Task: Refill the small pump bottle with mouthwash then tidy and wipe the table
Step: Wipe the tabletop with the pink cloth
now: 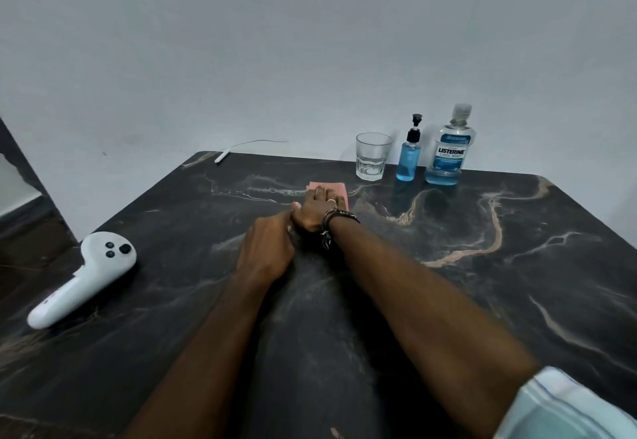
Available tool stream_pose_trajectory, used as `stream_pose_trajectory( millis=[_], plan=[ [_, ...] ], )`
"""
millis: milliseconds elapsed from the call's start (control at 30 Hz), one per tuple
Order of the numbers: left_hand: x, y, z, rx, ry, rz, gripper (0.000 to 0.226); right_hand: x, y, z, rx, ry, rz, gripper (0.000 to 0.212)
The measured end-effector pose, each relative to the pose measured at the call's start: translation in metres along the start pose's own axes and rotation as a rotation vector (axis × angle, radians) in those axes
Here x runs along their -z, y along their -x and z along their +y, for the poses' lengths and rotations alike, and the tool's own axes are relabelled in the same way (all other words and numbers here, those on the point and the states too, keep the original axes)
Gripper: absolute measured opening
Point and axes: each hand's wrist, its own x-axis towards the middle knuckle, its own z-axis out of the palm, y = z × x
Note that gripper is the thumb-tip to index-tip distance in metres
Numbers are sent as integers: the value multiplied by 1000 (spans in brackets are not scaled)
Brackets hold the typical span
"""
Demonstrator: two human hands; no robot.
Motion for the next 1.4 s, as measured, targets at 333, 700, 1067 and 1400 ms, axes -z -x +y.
stream_pose_trajectory(
  millis=[333,700,1067,1400],
  plan=[
    [-1,-2,6,-43,-30,13,19,-12,16,21,118,137,158,65],
    [-2,-4,4,-6,-80,-29,22,11,-46,31,27,142,67,73],
    [-6,-4,5,-36,-87,-2,26,14,-74,47,56,136,92,72],
    [-2,-3,7,-5,-124,19,31,5,-20,59,140,61,168,76]
  ],
)
